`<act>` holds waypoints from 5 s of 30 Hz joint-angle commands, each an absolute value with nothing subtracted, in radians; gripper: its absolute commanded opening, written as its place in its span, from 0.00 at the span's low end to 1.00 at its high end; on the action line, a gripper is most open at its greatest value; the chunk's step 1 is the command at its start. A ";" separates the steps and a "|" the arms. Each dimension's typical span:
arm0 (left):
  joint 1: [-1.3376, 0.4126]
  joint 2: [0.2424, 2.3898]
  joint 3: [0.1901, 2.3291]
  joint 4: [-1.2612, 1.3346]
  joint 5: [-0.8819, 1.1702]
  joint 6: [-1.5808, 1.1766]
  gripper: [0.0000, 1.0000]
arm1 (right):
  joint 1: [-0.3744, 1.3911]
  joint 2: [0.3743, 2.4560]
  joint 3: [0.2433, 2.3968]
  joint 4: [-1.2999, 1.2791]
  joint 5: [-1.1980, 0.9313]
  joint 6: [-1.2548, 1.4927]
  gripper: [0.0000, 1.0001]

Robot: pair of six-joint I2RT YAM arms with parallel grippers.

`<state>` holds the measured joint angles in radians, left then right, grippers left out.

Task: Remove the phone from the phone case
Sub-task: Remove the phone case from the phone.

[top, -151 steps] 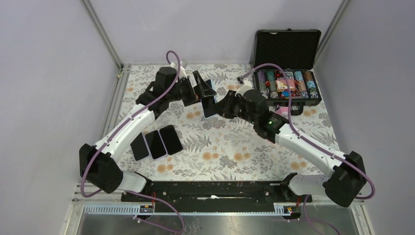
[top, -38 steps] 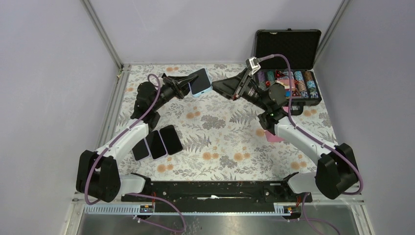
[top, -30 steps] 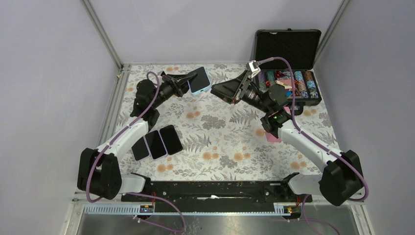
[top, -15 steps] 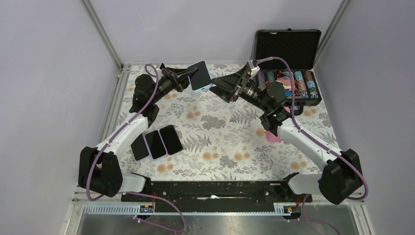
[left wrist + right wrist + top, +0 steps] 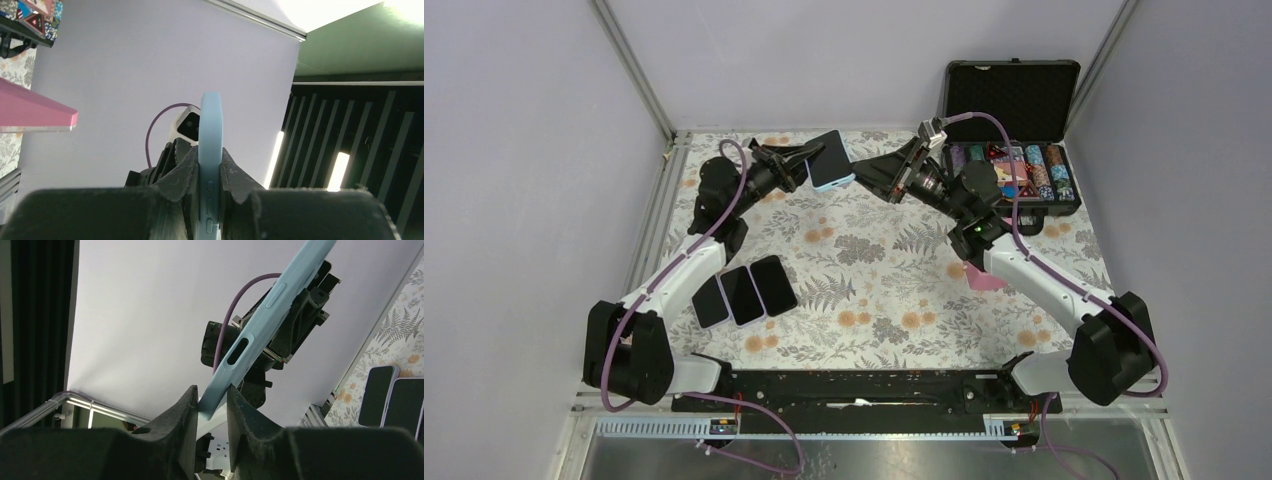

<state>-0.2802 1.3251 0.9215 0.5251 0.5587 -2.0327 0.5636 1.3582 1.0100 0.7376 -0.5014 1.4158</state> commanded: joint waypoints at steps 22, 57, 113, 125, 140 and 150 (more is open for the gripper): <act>-0.313 1.258 0.869 0.679 0.546 -2.372 0.00 | 0.619 1.495 1.081 1.127 -0.610 1.418 0.30; -0.296 1.213 0.852 0.552 0.553 -2.333 0.00 | 0.622 1.355 1.026 0.922 -0.699 1.172 0.58; -0.256 1.376 1.181 0.585 0.646 -1.920 0.00 | 0.642 1.268 0.970 0.892 -0.486 1.102 0.83; -0.253 1.244 1.222 0.252 0.766 -1.437 0.00 | 0.637 1.266 1.238 0.265 -0.297 0.916 0.90; -0.253 1.186 1.220 0.278 0.868 -1.411 0.03 | 0.625 1.354 1.277 0.400 -0.363 1.040 0.36; -0.221 1.240 1.361 0.005 1.070 -1.115 0.54 | 0.536 1.381 1.315 0.375 -0.617 1.066 0.00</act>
